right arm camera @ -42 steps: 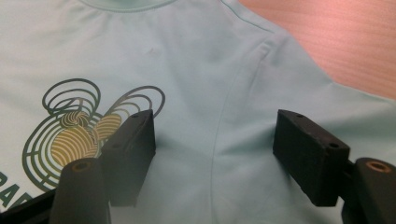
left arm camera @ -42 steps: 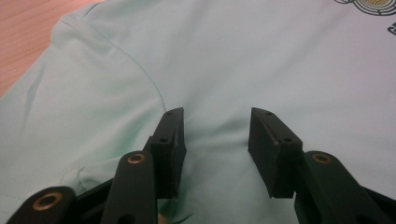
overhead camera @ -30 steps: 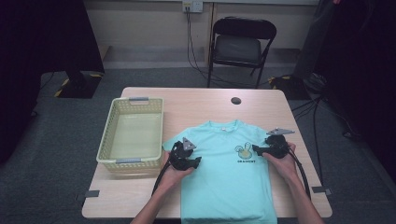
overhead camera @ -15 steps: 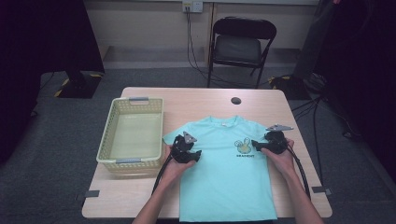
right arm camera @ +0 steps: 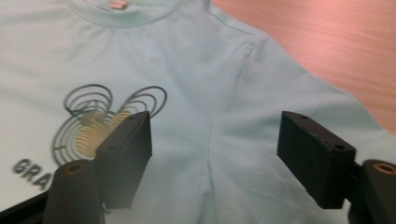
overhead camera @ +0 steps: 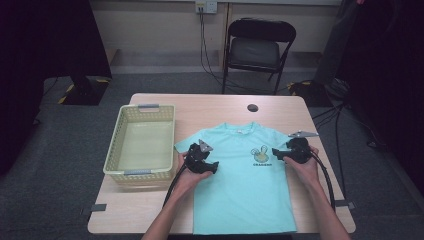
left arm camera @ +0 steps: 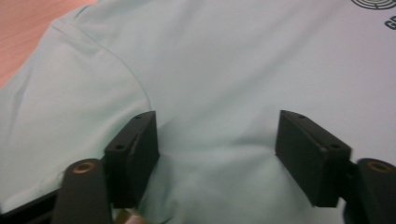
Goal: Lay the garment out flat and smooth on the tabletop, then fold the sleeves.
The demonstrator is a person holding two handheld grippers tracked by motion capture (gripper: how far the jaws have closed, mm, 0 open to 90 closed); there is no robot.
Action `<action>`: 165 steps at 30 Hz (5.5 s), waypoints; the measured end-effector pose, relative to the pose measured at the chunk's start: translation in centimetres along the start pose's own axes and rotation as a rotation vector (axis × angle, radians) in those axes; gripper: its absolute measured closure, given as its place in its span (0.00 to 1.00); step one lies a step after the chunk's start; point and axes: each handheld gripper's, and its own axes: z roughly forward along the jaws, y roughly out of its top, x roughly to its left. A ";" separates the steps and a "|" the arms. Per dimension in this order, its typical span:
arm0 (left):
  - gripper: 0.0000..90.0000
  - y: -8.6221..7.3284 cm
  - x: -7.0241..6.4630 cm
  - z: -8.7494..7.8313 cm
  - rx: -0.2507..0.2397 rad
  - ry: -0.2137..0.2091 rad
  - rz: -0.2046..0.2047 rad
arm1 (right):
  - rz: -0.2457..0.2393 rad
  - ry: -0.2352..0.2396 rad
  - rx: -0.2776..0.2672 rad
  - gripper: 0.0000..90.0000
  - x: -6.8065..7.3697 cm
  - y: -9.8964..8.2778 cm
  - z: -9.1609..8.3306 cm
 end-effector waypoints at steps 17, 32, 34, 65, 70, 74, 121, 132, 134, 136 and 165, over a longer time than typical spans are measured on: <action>0.17 -0.4 -3.4 -3.3 -0.056 -0.053 0.056 | 0.009 0.041 -0.054 0.16 2.6 -2.4 -4.8; 0.16 -3.5 -4.2 -6.5 -0.077 -0.082 0.048 | 0.038 0.007 -0.067 0.20 4.7 -4.5 -6.7; 0.16 -3.9 -4.2 -7.0 -0.069 -0.071 0.036 | 0.032 -0.002 -0.068 0.20 4.9 -4.9 -6.9; 0.10 -9.0 -2.5 -8.3 -0.011 -0.014 -0.001 | 0.053 -0.110 0.007 0.16 4.4 -9.8 -8.1; 0.10 -9.0 -2.5 -8.3 -0.010 -0.012 -0.004 | 0.054 -0.111 0.007 0.16 4.4 -9.8 -8.1; 0.10 -9.0 -2.5 -8.3 -0.010 -0.012 -0.005 | 0.054 -0.111 0.007 0.16 4.4 -9.8 -8.1; 0.18 -3.5 -5.9 -7.3 -0.063 -0.126 0.063 | -0.065 0.020 -0.042 0.14 7.5 -6.3 -8.8; 0.18 -2.1 -5.3 -5.5 -0.069 -0.108 0.055 | -0.091 0.039 -0.046 0.16 8.8 -4.8 -7.4; 0.18 -2.2 -5.0 -5.3 -0.076 -0.110 0.041 | -0.093 0.047 -0.043 0.16 9.1 -4.6 -7.0; 0.18 -2.2 -4.9 -5.1 -0.078 -0.104 0.045 | -0.094 0.057 -0.037 0.16 9.4 -4.5 -6.6; 0.17 -3.4 -4.8 -2.5 -0.029 -0.086 0.062 | -0.095 0.034 0.051 0.16 8.4 -4.8 -2.7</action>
